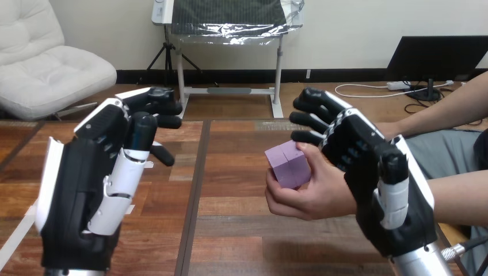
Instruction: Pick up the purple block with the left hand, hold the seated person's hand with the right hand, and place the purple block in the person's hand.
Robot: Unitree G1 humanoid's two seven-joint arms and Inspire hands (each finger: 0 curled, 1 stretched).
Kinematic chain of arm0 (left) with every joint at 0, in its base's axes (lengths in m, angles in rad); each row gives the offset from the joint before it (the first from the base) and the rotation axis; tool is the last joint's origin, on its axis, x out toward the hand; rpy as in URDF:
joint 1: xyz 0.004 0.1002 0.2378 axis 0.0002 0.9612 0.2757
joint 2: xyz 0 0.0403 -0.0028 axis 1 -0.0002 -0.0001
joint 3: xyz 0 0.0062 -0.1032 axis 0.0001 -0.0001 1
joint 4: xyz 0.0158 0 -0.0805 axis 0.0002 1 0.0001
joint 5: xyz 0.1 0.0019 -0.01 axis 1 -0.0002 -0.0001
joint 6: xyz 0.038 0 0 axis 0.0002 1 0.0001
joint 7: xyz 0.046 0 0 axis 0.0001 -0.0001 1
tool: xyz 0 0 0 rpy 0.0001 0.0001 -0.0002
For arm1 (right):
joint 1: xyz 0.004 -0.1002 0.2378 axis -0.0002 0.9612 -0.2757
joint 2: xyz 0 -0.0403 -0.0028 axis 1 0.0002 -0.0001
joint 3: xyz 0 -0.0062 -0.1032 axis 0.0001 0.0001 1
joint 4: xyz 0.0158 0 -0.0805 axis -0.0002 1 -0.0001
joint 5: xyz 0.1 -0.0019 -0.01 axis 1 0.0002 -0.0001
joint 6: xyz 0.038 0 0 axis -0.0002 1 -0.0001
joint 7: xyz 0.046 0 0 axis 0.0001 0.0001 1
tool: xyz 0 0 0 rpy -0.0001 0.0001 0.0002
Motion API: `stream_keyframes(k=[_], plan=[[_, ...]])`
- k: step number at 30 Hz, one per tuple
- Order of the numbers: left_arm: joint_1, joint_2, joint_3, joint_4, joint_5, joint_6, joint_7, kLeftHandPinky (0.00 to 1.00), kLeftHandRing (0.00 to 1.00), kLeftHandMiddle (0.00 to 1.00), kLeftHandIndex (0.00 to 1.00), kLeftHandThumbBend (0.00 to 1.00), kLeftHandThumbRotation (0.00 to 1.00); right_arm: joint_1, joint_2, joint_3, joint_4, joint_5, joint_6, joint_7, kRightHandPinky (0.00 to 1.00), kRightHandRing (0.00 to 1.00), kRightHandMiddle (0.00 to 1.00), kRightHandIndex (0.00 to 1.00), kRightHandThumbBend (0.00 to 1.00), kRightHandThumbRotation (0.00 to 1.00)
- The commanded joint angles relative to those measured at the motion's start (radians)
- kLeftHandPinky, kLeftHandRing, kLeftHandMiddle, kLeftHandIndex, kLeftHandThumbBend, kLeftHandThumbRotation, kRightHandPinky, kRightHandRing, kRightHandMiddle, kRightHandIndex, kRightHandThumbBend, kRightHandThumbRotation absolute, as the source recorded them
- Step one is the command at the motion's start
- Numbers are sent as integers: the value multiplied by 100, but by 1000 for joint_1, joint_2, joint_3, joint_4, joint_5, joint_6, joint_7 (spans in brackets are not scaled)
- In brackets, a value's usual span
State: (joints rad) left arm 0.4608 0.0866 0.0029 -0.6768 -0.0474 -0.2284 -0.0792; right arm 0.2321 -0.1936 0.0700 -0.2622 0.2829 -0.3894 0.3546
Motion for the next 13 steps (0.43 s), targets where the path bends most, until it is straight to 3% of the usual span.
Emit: stream_keyframes(k=[1,9,13], plan=[[-8,-37,-19,9,-12,-28,15,38,67,69,67,53,80,-23,13,0,-46,24,4,9,78,84,86,85,93,100],[1,-28,-25,7,-11,-14,23,42,75,73,73,48,82,-13,16,7,-39,32,-2,29,78,85,87,86,91,100],[5,-22,-24,5,-23,1,21,50,78,75,76,48,84,-5,14,14,-37,35,1,39,78,85,87,86,91,100]])
